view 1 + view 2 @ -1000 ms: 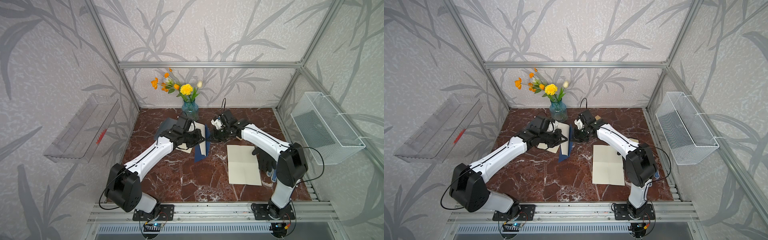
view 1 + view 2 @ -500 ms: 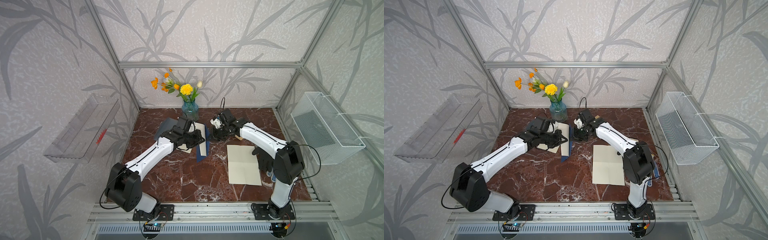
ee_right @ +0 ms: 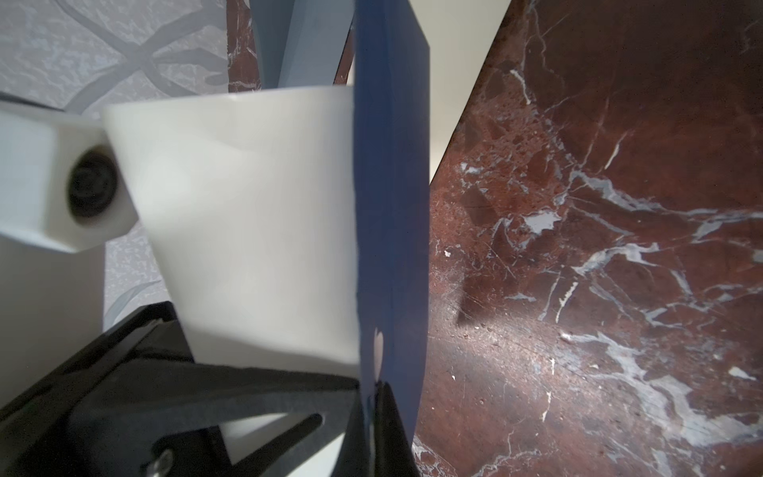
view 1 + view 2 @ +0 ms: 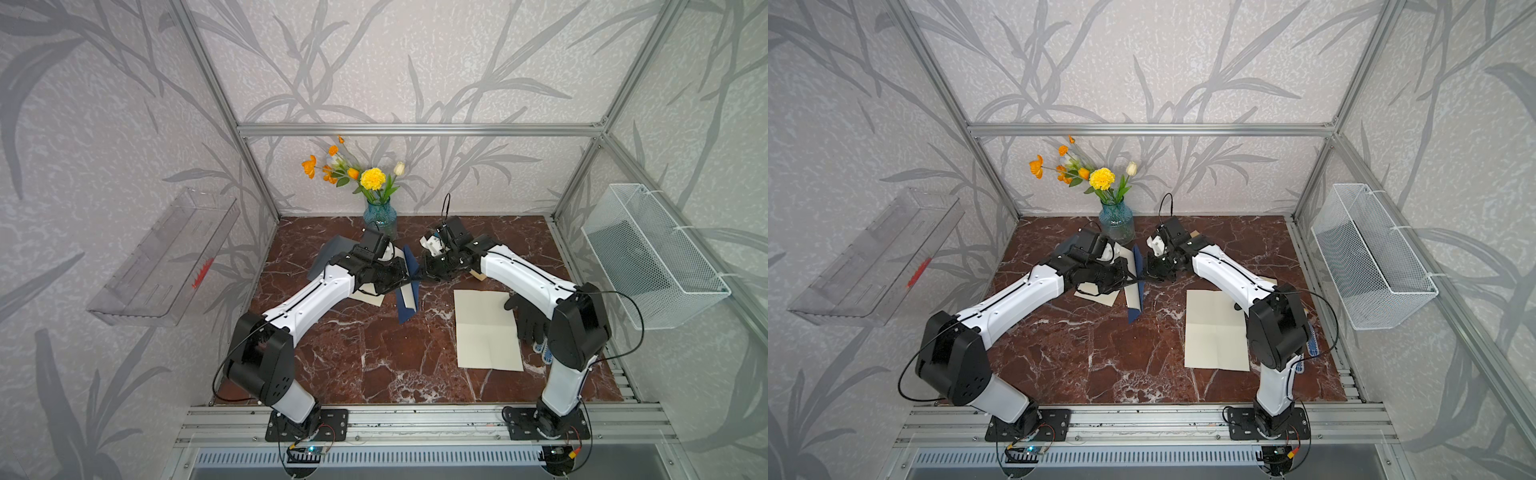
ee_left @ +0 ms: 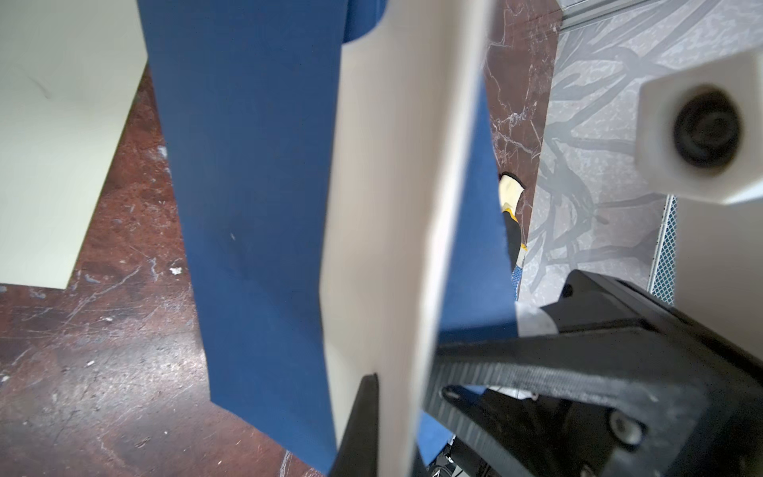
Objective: Fold the letter paper in half and place it into the envelope
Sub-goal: Place the letter paper in the envelope.
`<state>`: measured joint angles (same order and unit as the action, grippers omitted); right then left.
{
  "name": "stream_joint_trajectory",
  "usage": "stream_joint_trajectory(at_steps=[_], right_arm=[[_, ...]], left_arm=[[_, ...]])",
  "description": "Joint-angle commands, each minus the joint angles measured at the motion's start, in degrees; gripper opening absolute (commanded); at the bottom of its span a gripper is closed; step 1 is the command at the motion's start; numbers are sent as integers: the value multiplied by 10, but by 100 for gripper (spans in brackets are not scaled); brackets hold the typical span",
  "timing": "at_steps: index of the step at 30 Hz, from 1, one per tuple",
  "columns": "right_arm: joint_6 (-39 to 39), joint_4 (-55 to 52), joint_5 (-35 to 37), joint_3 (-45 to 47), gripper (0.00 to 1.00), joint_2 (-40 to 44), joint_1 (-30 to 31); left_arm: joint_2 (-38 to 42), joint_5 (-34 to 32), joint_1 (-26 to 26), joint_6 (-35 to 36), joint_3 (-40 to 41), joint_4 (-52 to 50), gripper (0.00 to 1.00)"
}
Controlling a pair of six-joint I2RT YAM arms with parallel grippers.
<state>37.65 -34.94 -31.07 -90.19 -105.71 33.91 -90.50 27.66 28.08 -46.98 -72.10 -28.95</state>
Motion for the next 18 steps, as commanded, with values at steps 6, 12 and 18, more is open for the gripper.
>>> stream_joint_trajectory(at_steps=[6,12,18], right_arm=[[-1,12,-34,-27,0,30,4],[2,8,-44,-26,0,38,3],[6,6,-43,-24,0,40,4]], left_arm=[[-18,-36,2,27,-17,-34,0],[-37,-55,2,49,-38,-40,0],[-45,-74,2,68,-58,-43,0]])
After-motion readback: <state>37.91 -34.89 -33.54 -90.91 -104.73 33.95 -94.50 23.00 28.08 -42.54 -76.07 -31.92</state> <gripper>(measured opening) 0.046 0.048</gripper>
